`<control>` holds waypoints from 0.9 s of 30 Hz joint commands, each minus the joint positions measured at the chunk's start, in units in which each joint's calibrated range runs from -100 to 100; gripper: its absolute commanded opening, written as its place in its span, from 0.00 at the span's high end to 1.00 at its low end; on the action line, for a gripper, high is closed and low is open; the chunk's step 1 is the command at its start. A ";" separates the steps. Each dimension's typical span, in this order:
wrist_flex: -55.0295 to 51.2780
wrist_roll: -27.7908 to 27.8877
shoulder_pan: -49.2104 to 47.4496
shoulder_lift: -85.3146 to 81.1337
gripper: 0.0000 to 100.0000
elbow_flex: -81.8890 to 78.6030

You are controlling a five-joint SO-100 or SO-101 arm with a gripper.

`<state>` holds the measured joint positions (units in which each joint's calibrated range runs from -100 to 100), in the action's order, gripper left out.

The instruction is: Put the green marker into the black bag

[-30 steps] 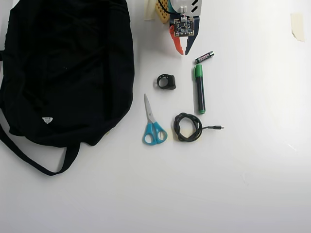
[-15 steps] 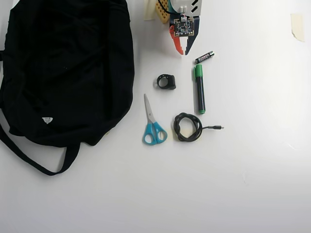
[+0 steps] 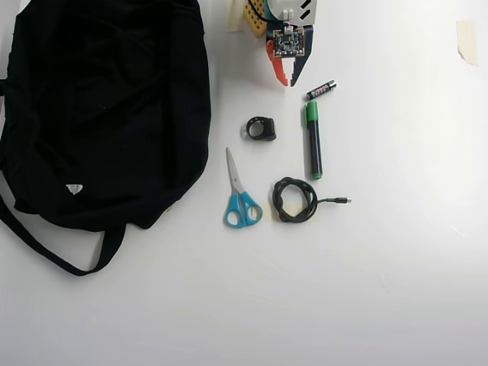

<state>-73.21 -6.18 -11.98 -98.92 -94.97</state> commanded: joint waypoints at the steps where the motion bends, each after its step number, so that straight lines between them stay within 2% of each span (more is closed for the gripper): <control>1: -0.52 -0.27 0.38 -0.58 0.98 -1.44; 12: -0.52 -0.27 0.38 -0.58 0.98 -1.53; 19: 6.45 -0.27 0.01 -0.50 0.98 -4.31; 27: 7.40 -0.32 -0.21 -0.42 0.98 -1.35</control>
<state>-66.77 -6.52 -11.98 -98.84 -97.88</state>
